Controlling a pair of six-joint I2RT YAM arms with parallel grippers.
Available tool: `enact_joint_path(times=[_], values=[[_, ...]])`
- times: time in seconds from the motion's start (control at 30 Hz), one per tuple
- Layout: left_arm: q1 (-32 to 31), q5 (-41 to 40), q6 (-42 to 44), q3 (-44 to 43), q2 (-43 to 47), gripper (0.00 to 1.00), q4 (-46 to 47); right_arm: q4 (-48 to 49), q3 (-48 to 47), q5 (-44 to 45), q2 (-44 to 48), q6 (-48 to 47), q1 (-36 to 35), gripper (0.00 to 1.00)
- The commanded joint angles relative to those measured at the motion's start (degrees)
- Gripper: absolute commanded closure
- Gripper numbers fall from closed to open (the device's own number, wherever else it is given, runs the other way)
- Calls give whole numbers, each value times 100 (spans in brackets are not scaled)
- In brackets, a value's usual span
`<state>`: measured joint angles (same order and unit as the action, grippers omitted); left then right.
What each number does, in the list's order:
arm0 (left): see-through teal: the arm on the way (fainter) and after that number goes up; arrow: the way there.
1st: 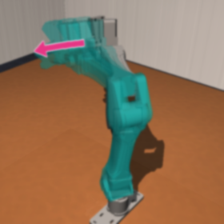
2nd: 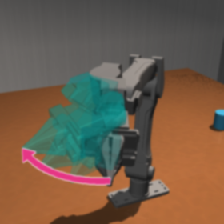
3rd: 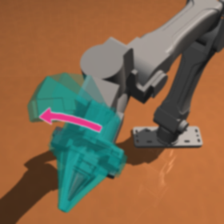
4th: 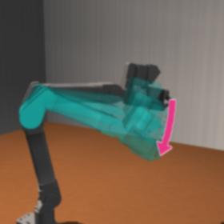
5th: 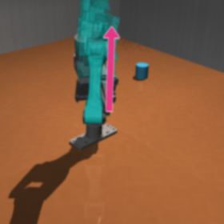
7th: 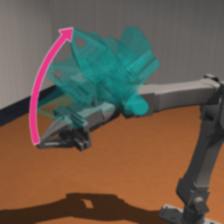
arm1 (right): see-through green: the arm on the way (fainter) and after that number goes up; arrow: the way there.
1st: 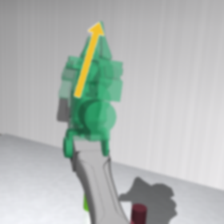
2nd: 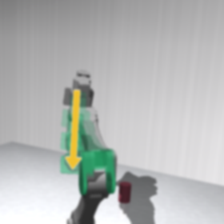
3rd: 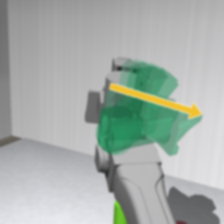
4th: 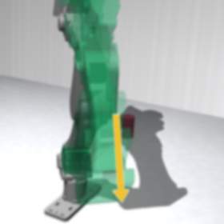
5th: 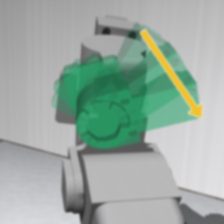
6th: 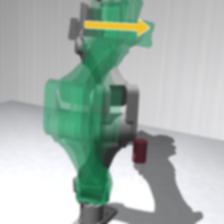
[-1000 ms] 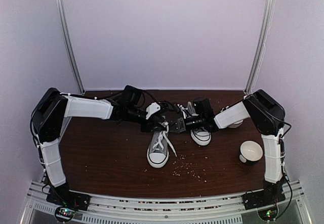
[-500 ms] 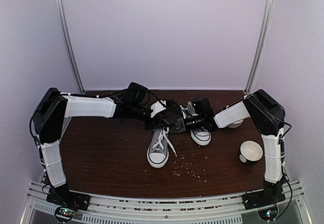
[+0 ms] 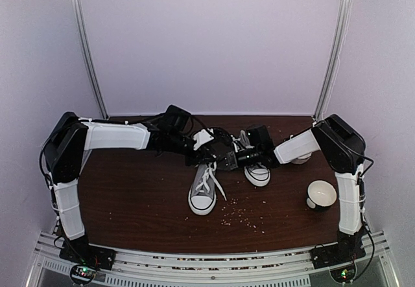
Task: Tie the shoes
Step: Cross the half-tied shoelace with the shoelace loop, then tie the loops with the shoelace on the shoe.
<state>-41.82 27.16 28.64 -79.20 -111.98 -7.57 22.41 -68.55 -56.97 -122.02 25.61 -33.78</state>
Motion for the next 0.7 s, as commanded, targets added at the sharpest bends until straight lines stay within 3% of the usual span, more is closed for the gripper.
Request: enact_joint_path(times=[0.0, 0.07, 0.23, 0.47, 0.67], values=[[25, -41, -16, -194, -129, 68, -27, -62, -132, 4, 248, -103, -59, 100], [25, -60, -17, -238, -166, 73, -74, -64, -132, 8, 257, -108, -59, 100], [29, -47, -81, -255, -174, 100, -71, -89, -118, 4, 295, -123, -64, 100], [404, 375, -942, 413, 80, 100, 655, -343, 117, 358, 546, -275, 19, 100], [465, 356, -1123, 674, 106, 100, 615, -418, 255, 544, 633, -264, 64, 100]])
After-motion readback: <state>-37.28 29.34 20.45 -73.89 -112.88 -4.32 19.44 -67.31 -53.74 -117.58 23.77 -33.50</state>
